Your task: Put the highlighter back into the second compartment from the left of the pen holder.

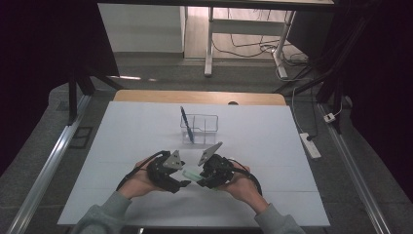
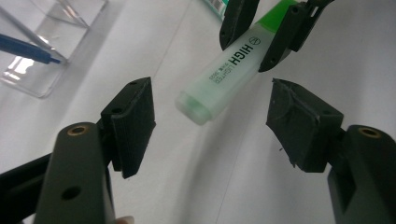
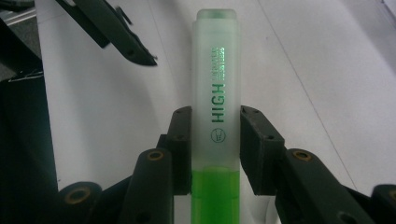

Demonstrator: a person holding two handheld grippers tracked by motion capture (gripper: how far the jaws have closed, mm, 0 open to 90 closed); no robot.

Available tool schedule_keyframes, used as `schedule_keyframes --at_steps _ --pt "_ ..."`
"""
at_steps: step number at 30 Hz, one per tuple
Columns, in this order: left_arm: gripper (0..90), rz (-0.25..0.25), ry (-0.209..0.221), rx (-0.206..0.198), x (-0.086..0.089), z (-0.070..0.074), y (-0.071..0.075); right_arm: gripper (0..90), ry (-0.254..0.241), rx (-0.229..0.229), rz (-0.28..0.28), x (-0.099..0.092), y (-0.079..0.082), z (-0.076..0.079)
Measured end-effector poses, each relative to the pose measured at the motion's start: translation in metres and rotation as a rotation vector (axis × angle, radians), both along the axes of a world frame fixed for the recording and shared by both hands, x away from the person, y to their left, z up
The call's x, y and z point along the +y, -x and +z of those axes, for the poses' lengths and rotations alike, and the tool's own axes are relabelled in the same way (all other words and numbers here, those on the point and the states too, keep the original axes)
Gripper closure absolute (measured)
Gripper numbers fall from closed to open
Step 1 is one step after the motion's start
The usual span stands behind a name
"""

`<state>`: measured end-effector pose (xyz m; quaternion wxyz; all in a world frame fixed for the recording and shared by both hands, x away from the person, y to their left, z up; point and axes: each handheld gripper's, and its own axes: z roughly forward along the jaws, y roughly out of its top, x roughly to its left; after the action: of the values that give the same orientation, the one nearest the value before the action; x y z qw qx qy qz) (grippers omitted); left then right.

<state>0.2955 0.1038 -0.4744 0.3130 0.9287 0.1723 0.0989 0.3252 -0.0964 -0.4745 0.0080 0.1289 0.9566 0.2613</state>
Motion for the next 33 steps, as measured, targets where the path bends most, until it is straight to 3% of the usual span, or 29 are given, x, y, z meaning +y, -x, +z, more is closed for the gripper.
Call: schedule_keyframes --at_steps 7,14,15,16,17,18,19,29,32,33 --pt "32.9 -0.056 -0.038 0.030 -0.008 -0.004 -0.005 66.4 0.020 -0.007 0.049 0.004 0.003 -0.002" --pt "41.3 -0.139 -0.079 0.081 -0.013 -0.011 -0.006 66.4 0.036 -0.022 0.131 0.009 0.008 -0.004" --pt "43.6 -0.183 -0.140 0.065 -0.011 -0.008 -0.009 66.4 0.040 -0.021 0.141 0.009 0.009 -0.004" --pt "45.7 -0.156 -0.097 0.079 -0.013 -0.011 -0.007 66.4 0.060 -0.018 0.137 0.009 0.011 -0.003" --pt "47.1 -0.115 -0.036 0.100 -0.016 -0.015 -0.003 66.4 0.055 -0.032 0.168 0.010 0.009 -0.003" --pt "48.9 -0.184 -0.112 0.092 -0.013 -0.011 -0.007 66.4 0.063 -0.027 0.154 0.010 0.012 -0.003" --pt "50.7 -0.205 -0.137 0.090 -0.013 -0.011 -0.008 66.4 0.073 -0.034 0.158 0.011 0.012 -0.003" --pt "58.5 -0.270 -0.180 0.098 -0.016 -0.014 -0.005 66.1 0.096 -0.047 0.195 0.014 0.018 -0.007" --pt "63.1 -0.289 -0.166 0.101 -0.015 -0.013 -0.004 63.2 0.097 -0.043 0.191 0.014 0.019 -0.008" --pt "64.4 -0.293 -0.175 0.086 -0.015 -0.012 -0.005 62.0 0.094 -0.062 0.210 0.013 0.016 -0.008"
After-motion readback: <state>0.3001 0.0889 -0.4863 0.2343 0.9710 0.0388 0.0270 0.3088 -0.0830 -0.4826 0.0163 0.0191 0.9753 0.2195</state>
